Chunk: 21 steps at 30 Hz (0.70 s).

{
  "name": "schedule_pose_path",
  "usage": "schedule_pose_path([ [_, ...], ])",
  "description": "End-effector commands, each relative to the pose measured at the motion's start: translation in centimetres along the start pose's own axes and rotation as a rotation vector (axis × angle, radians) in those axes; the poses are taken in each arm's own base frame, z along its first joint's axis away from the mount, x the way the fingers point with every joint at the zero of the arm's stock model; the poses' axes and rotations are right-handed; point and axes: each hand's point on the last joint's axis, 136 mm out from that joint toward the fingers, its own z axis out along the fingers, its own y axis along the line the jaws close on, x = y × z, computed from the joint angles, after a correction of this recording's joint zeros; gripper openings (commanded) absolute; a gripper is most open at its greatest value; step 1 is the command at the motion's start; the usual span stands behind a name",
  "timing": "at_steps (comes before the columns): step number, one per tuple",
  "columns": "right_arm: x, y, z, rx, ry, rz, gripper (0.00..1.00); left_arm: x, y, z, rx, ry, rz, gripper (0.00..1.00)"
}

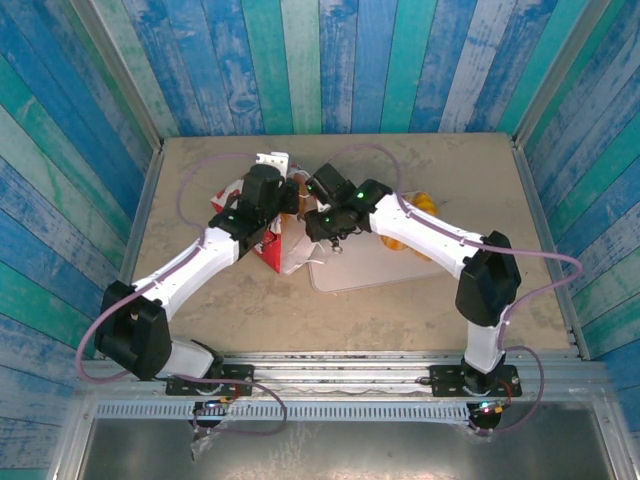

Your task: Take the fake bread out of the paper bag

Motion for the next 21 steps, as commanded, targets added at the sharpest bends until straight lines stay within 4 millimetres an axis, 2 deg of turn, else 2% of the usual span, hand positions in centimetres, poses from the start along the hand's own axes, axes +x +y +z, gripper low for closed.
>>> schedule_pose_path([
  [1,-1.3,0.2,0.5,-0.008,-0.026,0.014,0.55,-1.4,-0.9,0.6,0.032,-0.037,-0.019,0.01],
  [11,-2.0,-0.1,1.7,0.009,-0.029,0.026,0.55,-1.7,-1.1,0.3,0.048,-0.05,-0.02,0.01],
  [21,-2.3,-0.3,2.1,0.006,-0.037,0.031,0.45,-1.4,-1.0,0.6,0.04,-0.045,-0.02,0.01],
])
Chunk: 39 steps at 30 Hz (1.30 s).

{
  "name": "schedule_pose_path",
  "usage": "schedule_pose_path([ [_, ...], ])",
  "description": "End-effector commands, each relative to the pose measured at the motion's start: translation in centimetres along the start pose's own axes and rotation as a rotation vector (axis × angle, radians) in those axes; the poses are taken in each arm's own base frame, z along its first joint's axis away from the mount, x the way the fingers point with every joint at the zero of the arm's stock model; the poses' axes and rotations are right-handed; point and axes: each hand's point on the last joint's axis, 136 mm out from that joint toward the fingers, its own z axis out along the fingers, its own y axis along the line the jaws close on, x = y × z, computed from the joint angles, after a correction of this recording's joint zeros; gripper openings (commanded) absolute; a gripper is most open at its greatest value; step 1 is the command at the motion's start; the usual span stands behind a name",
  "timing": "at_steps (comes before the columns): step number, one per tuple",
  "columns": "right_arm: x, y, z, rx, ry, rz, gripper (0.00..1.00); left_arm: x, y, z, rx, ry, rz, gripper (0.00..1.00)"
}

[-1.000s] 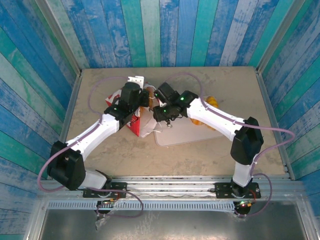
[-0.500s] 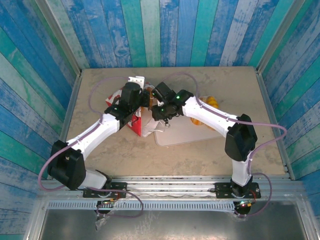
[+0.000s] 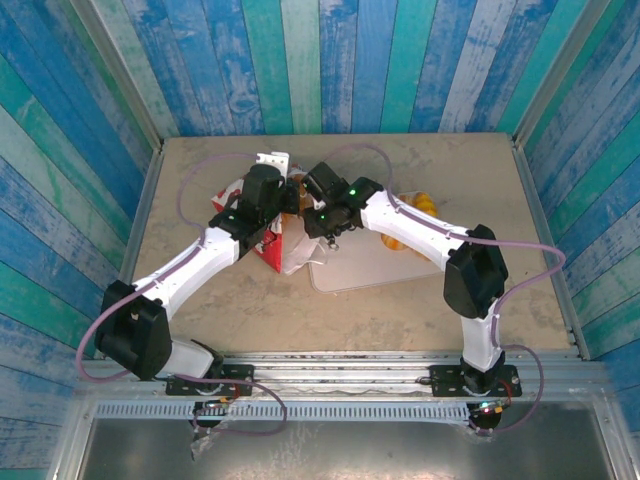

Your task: Take the fake bread out of the paper bag

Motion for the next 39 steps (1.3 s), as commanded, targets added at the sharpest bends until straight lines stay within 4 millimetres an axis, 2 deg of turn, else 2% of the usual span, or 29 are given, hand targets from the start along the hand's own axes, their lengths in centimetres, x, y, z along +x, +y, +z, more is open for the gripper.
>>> schedule_pose_path([
  [1,-1.4,0.2,-0.2,-0.012,-0.047,0.009,0.44,-1.5,-0.8,0.5,0.03,-0.047,-0.016,0.01],
  [11,-1.4,0.9,-1.2,-0.067,-0.07,0.008,0.38,-1.4,-0.7,0.7,0.023,-0.043,-0.019,0.01],
  [17,-0.8,1.7,-2.9,-0.14,-0.085,0.012,0.36,-1.3,-0.2,0.8,-0.004,-0.046,-0.029,0.01],
  [39,3.8,2.0,-8.3,-0.321,-0.097,0.068,0.36,-1.8,1.3,0.5,-0.09,-0.076,-0.081,0.02],
])
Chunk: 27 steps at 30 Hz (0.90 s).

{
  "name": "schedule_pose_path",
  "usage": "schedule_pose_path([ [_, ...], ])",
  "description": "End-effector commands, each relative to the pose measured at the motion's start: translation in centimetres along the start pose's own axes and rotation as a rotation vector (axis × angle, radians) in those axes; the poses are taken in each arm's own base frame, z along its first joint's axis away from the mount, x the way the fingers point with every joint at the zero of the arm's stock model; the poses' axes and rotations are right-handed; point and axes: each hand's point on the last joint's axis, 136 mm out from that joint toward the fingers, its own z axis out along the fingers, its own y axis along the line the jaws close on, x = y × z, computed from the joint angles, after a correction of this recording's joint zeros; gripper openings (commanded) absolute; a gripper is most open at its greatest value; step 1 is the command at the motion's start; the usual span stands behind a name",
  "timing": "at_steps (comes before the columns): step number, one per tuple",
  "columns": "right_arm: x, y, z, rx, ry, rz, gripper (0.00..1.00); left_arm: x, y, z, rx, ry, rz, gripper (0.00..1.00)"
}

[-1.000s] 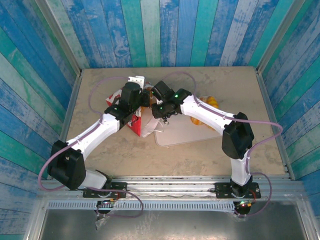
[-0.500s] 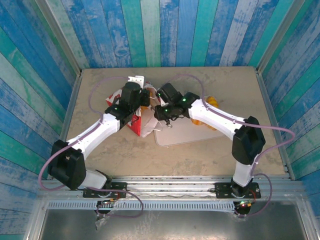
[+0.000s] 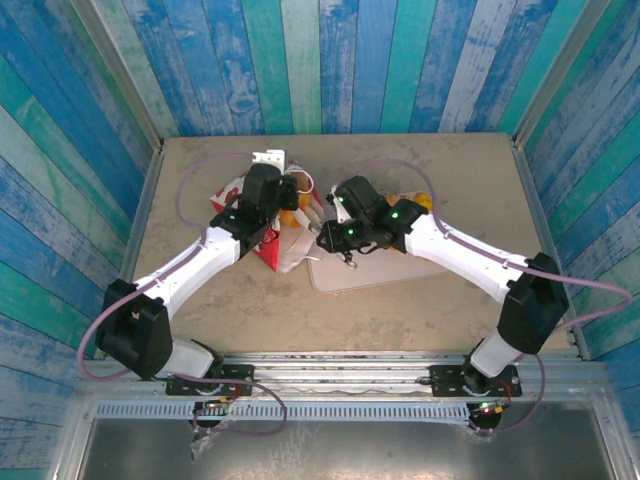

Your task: Take the fake bread out of the paper bag

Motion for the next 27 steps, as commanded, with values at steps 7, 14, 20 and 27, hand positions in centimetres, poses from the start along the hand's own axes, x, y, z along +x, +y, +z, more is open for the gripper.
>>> schedule_pose_path([
  [7,0.4,2.3,-3.0,-0.158,-0.057,0.024,0.36,-1.1,0.5,0.6,-0.047,-0.038,-0.03,0.02],
  [14,1.8,1.8,-5.4,-0.184,-0.088,0.057,0.36,-1.3,0.8,0.7,-0.07,-0.044,-0.034,0.03],
  [20,2.9,1.0,-7.1,-0.209,-0.114,0.102,0.36,-1.4,0.8,0.9,-0.071,-0.042,-0.033,0.03],
  [27,3.8,-0.2,-9.4,-0.212,-0.174,0.156,0.37,-1.4,0.7,0.9,-0.063,-0.045,-0.035,0.03],
])
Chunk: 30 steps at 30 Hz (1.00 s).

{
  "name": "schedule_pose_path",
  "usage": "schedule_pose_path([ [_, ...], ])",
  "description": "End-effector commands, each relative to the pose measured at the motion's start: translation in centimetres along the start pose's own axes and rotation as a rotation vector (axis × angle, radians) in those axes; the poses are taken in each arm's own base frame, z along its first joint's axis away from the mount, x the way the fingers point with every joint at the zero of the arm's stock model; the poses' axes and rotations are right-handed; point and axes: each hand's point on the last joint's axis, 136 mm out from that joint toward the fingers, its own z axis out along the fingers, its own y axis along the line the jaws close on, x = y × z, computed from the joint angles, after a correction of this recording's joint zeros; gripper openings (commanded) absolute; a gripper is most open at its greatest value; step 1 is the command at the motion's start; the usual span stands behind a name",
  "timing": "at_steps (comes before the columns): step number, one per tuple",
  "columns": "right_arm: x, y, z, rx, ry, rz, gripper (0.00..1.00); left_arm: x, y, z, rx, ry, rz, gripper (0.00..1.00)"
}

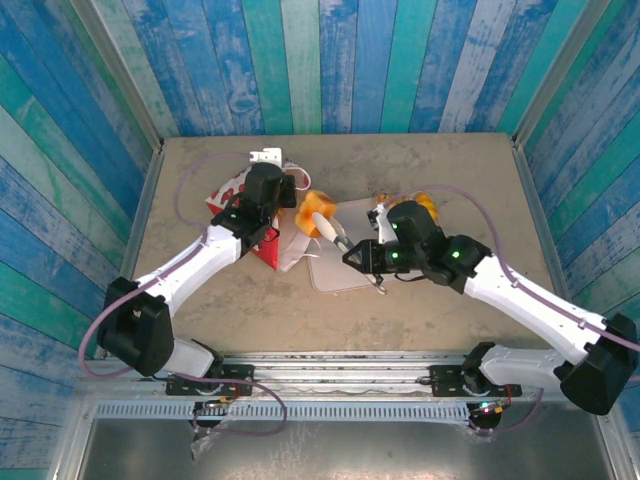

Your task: Take the fake bread out of the paper bag

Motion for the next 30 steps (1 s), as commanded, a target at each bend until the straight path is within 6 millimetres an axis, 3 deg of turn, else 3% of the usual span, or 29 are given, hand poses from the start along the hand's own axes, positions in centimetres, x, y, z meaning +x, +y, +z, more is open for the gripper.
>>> schedule_pose_path([
  [1,-1.1,1.0,-2.0,-0.053,-0.085,0.02,0.36,-0.9,-0.4,0.6,0.0,-0.028,-0.014,0.03],
  [6,-0.6,0.1,-3.9,-0.056,-0.133,0.07,0.37,-0.5,-0.3,0.7,-0.005,-0.02,-0.009,0.03],
  [16,1.9,-4.6,-6.1,-0.025,-0.218,0.248,0.39,-0.4,-0.3,0.8,0.001,-0.017,0.003,0.03],
  [30,6.2,-9.5,-5.8,0.069,-0.152,0.406,0.41,0.0,-0.2,0.9,-0.001,-0.012,0.017,0.02],
])
